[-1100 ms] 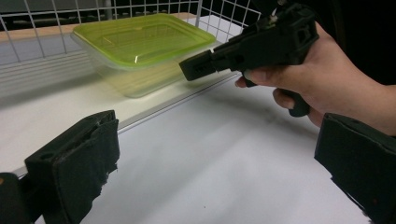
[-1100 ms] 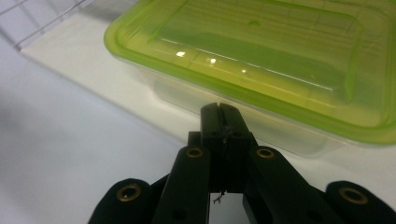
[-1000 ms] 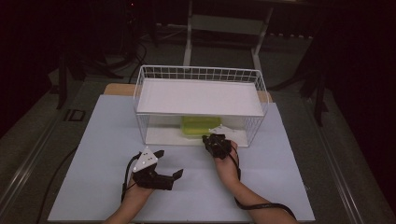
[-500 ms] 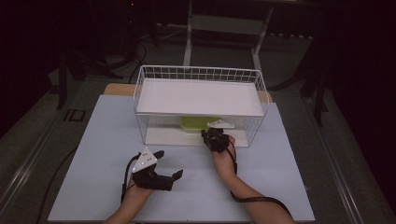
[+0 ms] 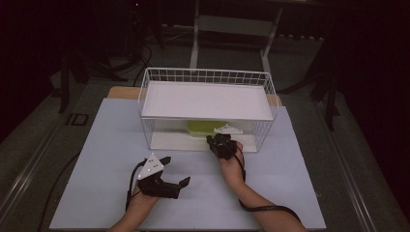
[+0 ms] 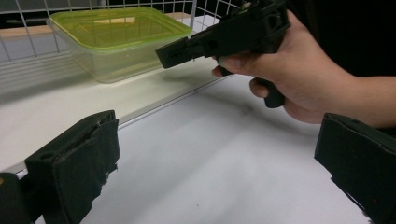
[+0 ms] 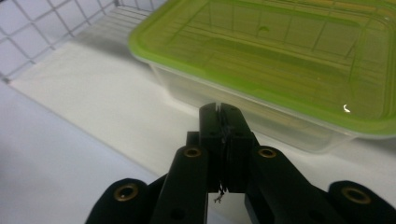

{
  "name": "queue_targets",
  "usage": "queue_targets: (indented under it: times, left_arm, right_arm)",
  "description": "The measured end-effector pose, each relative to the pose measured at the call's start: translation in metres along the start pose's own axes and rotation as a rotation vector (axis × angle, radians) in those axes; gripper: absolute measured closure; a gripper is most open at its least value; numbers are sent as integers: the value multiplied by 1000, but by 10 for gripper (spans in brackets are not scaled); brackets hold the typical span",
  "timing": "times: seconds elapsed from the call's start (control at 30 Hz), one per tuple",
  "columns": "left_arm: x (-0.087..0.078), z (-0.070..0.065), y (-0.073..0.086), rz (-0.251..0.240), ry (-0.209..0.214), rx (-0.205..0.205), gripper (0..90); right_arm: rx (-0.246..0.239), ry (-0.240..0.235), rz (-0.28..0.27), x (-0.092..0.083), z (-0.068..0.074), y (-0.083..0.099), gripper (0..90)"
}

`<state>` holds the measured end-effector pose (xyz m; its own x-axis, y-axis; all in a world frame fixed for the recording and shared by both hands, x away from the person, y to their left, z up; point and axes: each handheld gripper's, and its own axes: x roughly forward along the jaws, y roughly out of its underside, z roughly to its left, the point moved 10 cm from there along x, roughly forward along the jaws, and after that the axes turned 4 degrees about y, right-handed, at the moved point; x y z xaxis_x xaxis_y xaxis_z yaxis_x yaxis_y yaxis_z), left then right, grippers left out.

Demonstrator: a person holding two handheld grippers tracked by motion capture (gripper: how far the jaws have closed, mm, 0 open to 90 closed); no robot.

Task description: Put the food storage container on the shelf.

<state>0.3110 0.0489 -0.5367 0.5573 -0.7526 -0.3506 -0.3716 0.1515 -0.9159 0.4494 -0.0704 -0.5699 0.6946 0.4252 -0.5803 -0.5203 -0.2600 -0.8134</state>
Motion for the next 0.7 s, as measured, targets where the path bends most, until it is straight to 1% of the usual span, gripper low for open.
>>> queue_targets:
  times: [0.03,0.07,0.13,0.2,0.27,0.4,0.43,0.5,0.53,0.57,0.6,0.63,0.67,0.7]
  left_arm:
    - [0,0,-1,-6,-1,1,7]
    - [-1,0,-2,-10,0,2,7]
    - [-1,0,-2,-13,7,-2,7]
    - [-1,0,-3,-15,7,0,7]
    - [-1,0,-3,-16,7,0,7]
    - [-1,0,-4,-21,11,-10,7]
    - [-2,0,-5,-28,15,-13,7]
    - [-2,0,-6,-26,10,-4,6]
    - [-3,0,-6,-30,15,-4,6]
    - [-3,-1,-7,-36,19,-5,6]
    - [-3,-2,-8,-36,21,-5,7]
    - [-3,-3,-8,-38,26,-6,7]
    - [-3,-3,-9,-35,31,-6,7]
    - [-3,-5,-9,-31,43,-6,7]
  right_arm:
    - [7,-3,-1,-2,1,0,873]
    - [-2,-13,-14,-10,5,-1,863]
    - [-5,-27,-29,-17,9,-3,843]
    - [-14,-36,-42,-24,11,-4,811]
    - [-25,-47,-52,-31,14,-4,756]
    - [-51,-76,-58,-43,21,-2,569]
    - [-50,-81,-60,-47,23,-1,510]
    - [-49,-95,-70,-54,25,-1,414]
    - [-43,-110,-77,-57,25,-1,345]
    - [-34,-127,-75,-60,26,-1,299]
    - [-27,-154,-66,-63,27,1,272]
    - [-18,-178,-65,-66,28,2,224]
    - [-12,-200,-70,-70,28,3,183]
    - [-9,-229,-63,-74,29,4,175]
